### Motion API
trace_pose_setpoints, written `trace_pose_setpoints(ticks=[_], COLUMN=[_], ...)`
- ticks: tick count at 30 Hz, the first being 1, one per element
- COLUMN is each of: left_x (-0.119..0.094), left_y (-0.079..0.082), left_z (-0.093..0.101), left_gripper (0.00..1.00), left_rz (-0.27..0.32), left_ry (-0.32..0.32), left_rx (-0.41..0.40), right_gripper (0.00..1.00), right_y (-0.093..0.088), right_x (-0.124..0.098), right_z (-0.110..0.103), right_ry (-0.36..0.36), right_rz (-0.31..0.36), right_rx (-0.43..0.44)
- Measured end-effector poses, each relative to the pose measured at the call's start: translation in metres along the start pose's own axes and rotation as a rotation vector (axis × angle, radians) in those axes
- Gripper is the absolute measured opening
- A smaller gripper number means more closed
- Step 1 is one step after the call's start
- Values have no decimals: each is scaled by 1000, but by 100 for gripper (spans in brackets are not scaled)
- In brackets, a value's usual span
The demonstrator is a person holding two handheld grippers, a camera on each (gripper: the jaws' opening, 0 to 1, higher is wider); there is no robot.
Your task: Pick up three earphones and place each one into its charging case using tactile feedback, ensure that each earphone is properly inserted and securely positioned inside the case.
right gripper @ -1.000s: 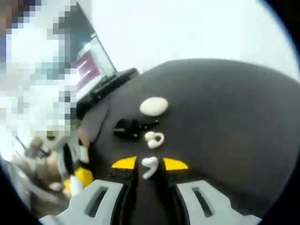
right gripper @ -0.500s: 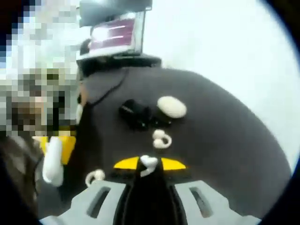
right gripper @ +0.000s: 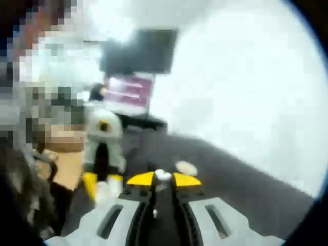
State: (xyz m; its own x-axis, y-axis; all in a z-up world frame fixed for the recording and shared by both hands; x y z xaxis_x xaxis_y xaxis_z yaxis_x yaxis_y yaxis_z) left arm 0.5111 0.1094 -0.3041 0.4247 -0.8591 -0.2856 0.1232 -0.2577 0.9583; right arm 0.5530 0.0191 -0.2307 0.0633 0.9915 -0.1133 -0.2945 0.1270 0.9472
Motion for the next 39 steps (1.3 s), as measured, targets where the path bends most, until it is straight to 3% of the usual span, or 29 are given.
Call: trace_pose_setpoints(ticks=[3, 9, 14, 16, 19, 23, 32, 39], left_x=[1, 1, 2, 2, 2, 2, 2, 1], left_y=[1, 2, 2, 2, 2, 2, 1, 2], left_z=[1, 1, 0, 0, 0, -1, -1, -2], left_gripper=[14, 14, 14, 14, 14, 14, 14, 14], left_rz=[0, -4, -7, -6, -5, -4, 0, 3], left_ry=[3, 6, 3, 4, 7, 9, 25, 29], left_rx=[-1, -10, -20, -15, -10, -5, 8, 21], right_gripper=[15, 15, 15, 15, 15, 15, 15, 15], right_y=[-3, -13, -25, -25, -26, -25, -26, -14], right_x=[-7, 4, 14, 14, 13, 16, 16, 7], right_z=[-15, -41, -49, -50, -49, -48, -50, -45], right_ry=[7, 115, 160, 151, 130, 103, 114, 121], right_rz=[-9, 12, -91, -75, -31, -62, -77, -26], right_rx=[-91, -137, -232, -256, -224, -285, -312, -250])
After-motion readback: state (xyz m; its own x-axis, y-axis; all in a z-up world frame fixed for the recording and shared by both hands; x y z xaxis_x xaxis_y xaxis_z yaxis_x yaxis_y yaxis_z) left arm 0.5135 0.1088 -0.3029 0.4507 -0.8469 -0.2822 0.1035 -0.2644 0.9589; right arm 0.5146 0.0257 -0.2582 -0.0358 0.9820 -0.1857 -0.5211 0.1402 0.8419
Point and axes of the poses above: the point that each gripper's makers call its tool centre point, and the gripper's own axes: x roughly forward along the fingers, z roughly to its right, y roughly out of its top, the point moved 4 cm from there along -x, roughly backward along the fingers, and after that the axes turned 11 degrees about y, right-handed, at the moved point
